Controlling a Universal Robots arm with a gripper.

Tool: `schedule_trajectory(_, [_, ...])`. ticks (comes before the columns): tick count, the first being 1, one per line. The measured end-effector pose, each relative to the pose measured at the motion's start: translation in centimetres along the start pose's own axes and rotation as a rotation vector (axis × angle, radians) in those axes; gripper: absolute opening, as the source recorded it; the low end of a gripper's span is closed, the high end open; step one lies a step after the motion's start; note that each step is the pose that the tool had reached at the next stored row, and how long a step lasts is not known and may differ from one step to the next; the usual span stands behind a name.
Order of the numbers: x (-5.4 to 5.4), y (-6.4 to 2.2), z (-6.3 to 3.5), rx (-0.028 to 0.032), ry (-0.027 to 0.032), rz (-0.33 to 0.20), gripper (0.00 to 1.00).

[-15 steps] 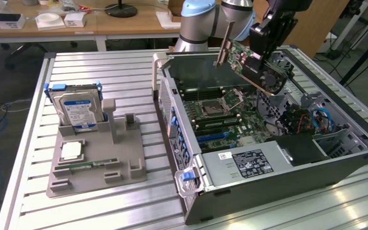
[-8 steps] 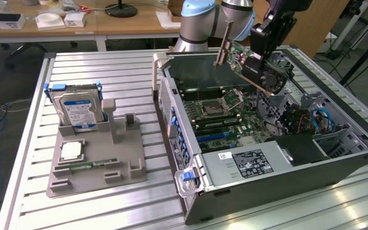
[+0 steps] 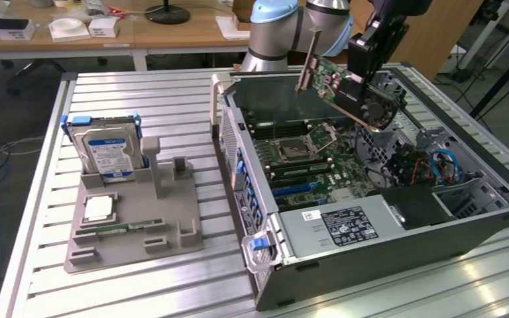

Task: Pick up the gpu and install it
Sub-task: 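Insert the gpu into the slot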

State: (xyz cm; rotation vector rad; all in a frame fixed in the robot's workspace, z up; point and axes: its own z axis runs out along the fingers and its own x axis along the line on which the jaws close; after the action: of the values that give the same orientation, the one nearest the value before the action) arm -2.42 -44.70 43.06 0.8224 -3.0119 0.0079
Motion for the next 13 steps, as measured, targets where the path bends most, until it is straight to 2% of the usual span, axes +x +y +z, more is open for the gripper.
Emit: schedule_trajectory(13, [0.0,0.0,0.0,0.0014,0.0,-0.073,0.26])
